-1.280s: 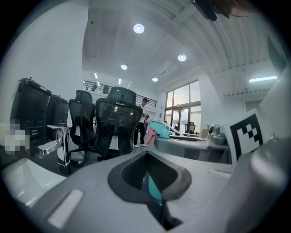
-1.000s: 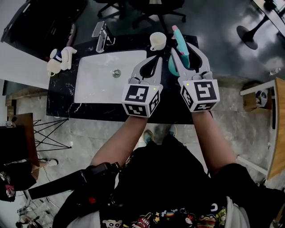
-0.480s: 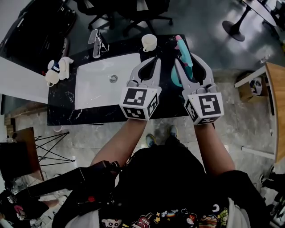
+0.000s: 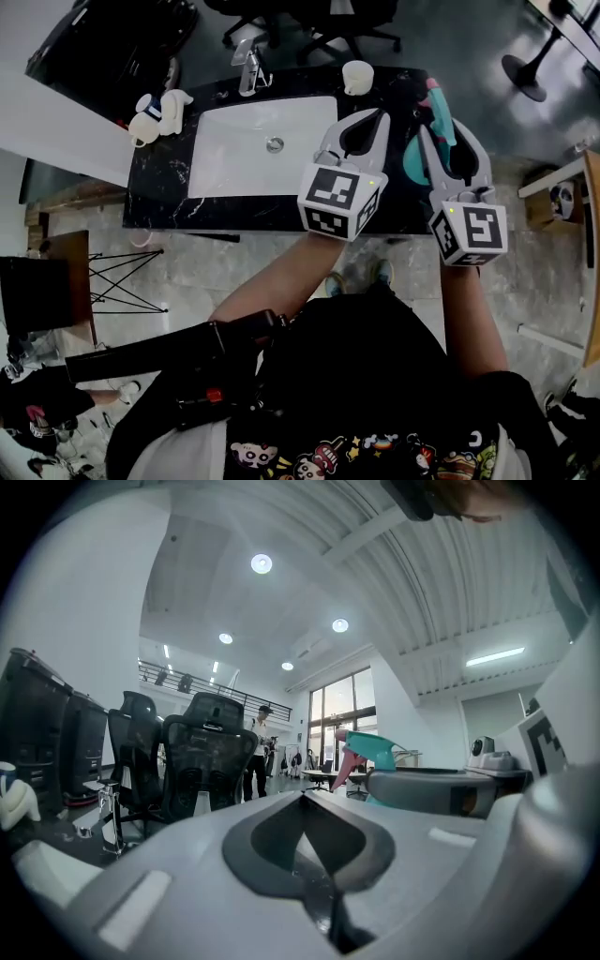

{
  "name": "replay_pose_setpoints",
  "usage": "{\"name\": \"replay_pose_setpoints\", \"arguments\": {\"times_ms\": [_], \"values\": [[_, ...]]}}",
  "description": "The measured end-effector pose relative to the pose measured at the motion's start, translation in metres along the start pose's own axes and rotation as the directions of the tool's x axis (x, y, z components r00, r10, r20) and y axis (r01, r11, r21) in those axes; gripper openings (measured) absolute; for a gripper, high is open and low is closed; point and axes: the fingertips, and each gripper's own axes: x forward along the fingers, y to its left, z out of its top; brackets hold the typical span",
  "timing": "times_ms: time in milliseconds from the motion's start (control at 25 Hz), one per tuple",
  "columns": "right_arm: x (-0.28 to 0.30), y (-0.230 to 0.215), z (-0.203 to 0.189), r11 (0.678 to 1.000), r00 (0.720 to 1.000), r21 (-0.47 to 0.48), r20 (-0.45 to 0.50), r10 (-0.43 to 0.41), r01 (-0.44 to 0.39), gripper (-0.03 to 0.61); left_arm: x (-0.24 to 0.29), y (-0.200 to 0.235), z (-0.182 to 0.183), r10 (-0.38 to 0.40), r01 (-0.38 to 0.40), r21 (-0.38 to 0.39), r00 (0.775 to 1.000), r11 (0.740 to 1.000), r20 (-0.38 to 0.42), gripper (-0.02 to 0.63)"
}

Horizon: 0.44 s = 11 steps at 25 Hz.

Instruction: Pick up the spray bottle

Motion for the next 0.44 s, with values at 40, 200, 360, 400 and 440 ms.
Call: {"name": "replay_pose_setpoints", "arguments": {"times_ms": [40,200,360,400,440], "values": [[0.000,0.003,0.000,1.000,1.000,0.001,0.002,0.003,-0.003,0.175,-0.003,0.001,0.001,0.003,-0.003,0.004,1.000,1.000,0.000,0.000],[0.000,0.012,-0.001,1.000,1.000,0.005,0.020,0.010,-0.010,0.175,-0.014,0.006,0.000,0.010,-0.010,0.011,1.000,1.000,0.002,0.000],[0.002,0.015,-0.001,1.000,1.000,0.008,0.017,0.018,-0.018,0.175,-0.019,0.010,-0.002,0.020,-0.020,0.014,1.000,1.000,-0.001,0.000],[0.002,0.015,-0.001,1.000,1.000,0.007,0.017,0.019,-0.020,0.175,-0.019,0.011,-0.002,0.023,-0.023,0.015,1.000,1.000,-0.001,0.000],[0.003,0.016,-0.002,1.000,1.000,0.007,0.017,0.021,-0.021,0.175,-0.020,0.012,-0.002,0.025,-0.025,0.015,1.000,1.000,-0.001,0.000]]}}
